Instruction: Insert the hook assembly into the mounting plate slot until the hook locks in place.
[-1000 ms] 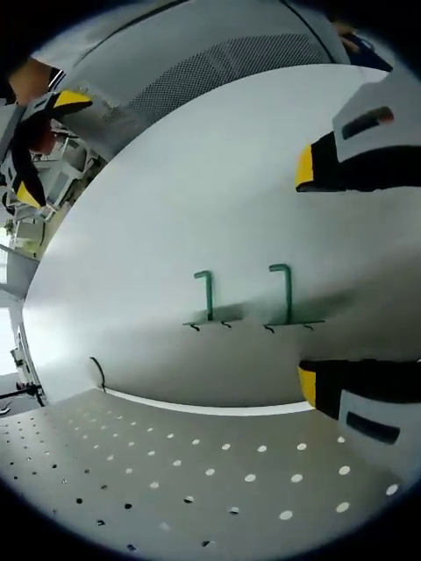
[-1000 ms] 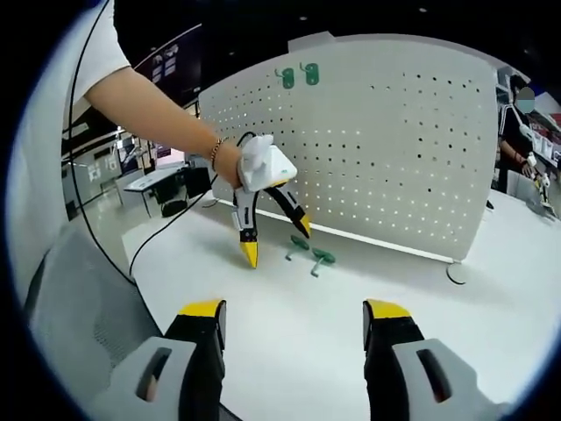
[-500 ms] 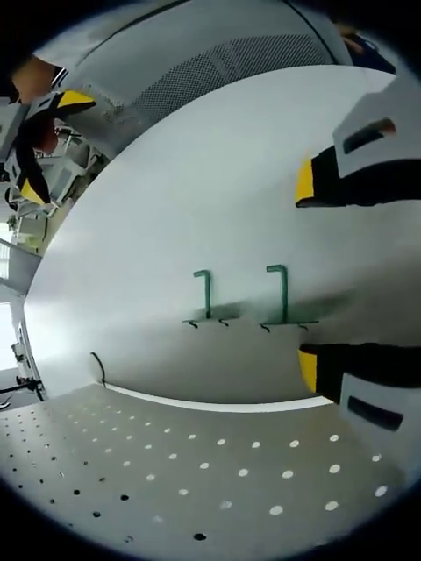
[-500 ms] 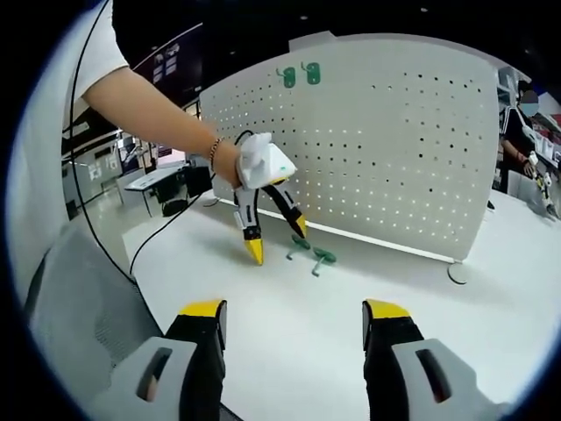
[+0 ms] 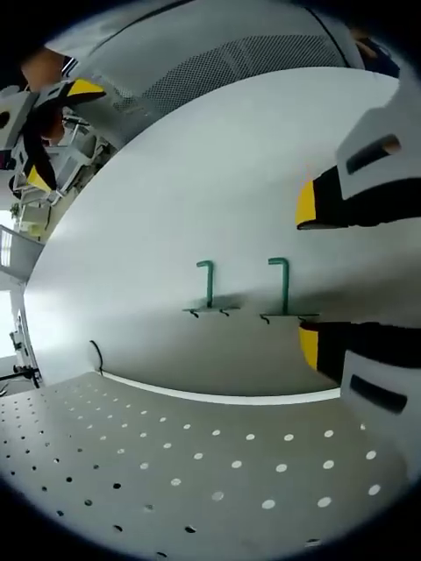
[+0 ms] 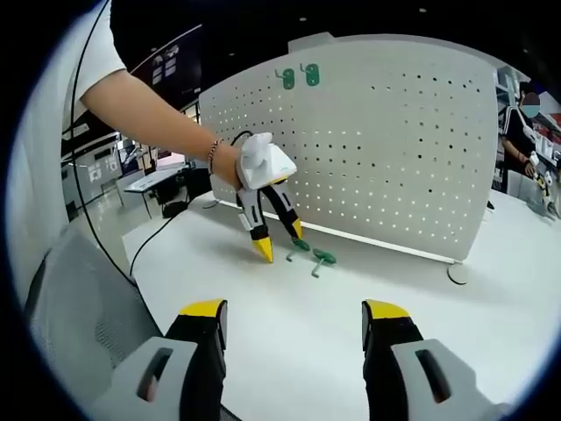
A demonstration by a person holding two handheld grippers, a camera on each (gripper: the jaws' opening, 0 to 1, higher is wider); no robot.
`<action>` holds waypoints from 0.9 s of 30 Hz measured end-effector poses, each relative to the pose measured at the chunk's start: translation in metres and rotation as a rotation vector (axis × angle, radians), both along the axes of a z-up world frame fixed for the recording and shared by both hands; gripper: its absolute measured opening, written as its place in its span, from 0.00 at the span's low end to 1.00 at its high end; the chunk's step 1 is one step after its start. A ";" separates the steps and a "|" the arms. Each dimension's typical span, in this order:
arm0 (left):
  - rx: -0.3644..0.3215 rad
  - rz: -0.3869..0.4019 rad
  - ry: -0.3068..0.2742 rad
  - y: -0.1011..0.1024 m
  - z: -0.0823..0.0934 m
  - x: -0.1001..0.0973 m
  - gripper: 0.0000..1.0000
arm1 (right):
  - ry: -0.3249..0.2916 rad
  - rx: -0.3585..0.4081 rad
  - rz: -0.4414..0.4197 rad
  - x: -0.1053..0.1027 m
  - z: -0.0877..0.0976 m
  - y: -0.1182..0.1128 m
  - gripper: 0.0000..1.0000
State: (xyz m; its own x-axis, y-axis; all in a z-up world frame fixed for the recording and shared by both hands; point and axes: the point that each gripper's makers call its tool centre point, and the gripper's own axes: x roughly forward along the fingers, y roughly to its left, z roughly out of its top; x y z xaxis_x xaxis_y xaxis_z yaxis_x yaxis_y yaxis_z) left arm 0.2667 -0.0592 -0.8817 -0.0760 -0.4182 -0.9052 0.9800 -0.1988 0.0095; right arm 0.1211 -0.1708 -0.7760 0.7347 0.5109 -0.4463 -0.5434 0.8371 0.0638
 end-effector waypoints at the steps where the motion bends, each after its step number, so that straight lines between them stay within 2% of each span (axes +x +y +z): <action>1: 0.002 0.001 -0.001 0.000 0.000 0.000 0.41 | -0.001 0.001 -0.002 0.000 0.000 0.000 0.60; 21: 0.002 0.098 -0.023 -0.004 0.001 0.003 0.19 | -0.007 0.010 -0.002 0.000 0.001 0.000 0.59; 27: -0.016 0.169 -0.034 -0.005 0.001 0.007 0.14 | -0.007 0.010 0.000 0.000 0.001 0.000 0.59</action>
State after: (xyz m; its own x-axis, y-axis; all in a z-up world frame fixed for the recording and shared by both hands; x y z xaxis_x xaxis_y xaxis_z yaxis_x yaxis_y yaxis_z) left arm 0.2733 -0.0646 -0.8805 0.0271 -0.4367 -0.8992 0.9985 -0.0304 0.0448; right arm 0.1214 -0.1709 -0.7749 0.7380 0.5154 -0.4356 -0.5438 0.8364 0.0684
